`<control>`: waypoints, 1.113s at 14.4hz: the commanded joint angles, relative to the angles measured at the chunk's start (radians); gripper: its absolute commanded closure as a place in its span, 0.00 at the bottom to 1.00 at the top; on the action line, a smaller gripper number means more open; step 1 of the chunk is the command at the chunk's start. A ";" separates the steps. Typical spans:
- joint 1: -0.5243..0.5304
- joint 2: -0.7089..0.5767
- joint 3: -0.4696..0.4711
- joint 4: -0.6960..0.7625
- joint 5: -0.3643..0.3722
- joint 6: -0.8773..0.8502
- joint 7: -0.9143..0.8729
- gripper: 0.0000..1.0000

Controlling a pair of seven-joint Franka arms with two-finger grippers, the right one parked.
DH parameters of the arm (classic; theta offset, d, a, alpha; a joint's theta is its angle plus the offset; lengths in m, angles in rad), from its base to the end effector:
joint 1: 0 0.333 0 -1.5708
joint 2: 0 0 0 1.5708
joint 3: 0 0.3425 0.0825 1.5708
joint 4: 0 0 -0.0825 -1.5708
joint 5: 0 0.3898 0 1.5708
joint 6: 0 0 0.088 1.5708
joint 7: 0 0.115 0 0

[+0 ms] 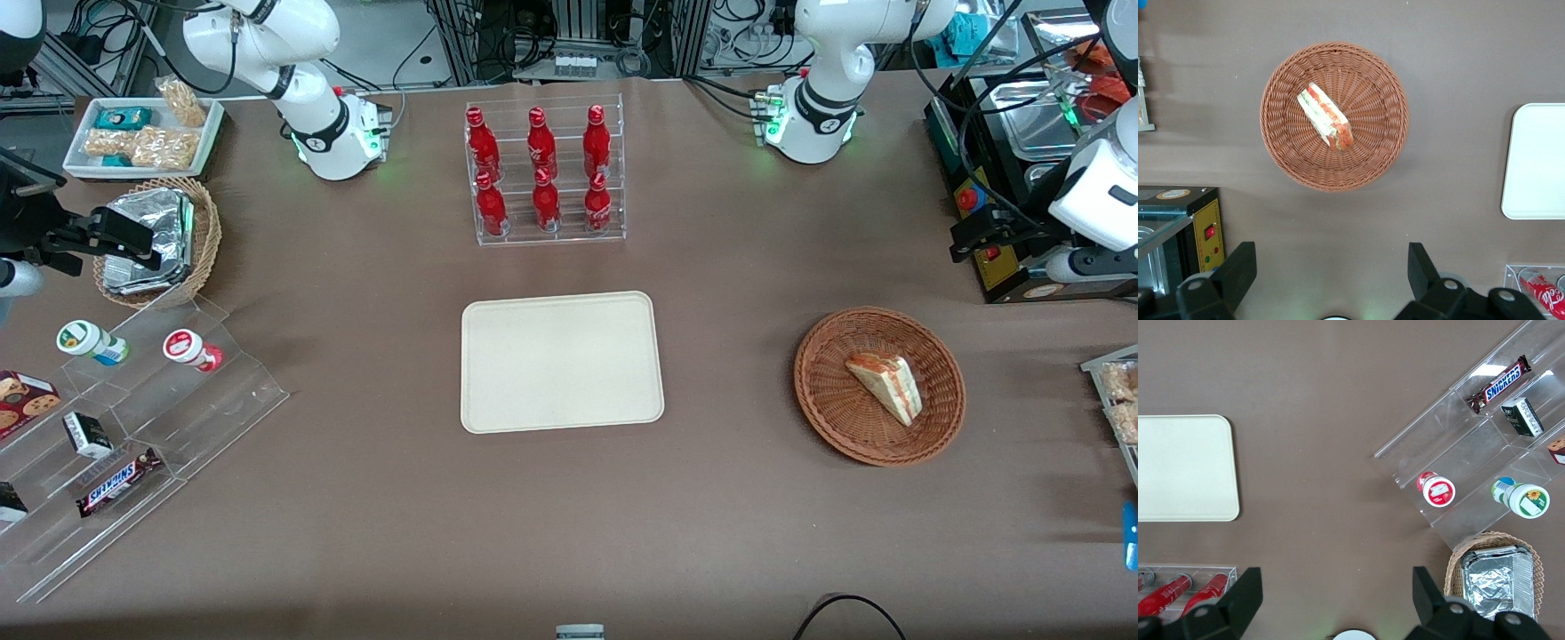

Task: Place sandwich from basket to tray
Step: 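Move the left gripper toward the wicker basket holding the sandwich, then lower the open left gripper over the wrapped sandwich in the basket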

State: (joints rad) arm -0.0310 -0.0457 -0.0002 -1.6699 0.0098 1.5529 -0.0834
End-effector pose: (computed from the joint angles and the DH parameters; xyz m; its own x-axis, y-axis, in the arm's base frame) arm 0.5398 -0.0157 0.6195 0.9962 0.0524 -0.0702 0.0514 -0.9986 -0.0157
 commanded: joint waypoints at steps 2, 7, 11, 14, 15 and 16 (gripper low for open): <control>-0.009 0.018 0.009 -0.023 -0.008 -0.034 0.014 0.00; -0.001 0.141 0.014 -0.066 0.001 0.070 0.014 0.00; 0.031 0.191 0.017 -0.229 0.002 0.350 0.014 0.00; 0.040 0.227 0.017 -0.336 0.001 0.562 0.008 0.00; 0.042 0.242 0.017 -0.358 -0.001 0.608 0.002 0.00; 0.043 0.247 0.017 -0.373 -0.005 0.628 -0.012 0.00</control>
State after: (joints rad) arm 0.0075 0.2060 0.0192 -2.0019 0.0103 2.1272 -0.0842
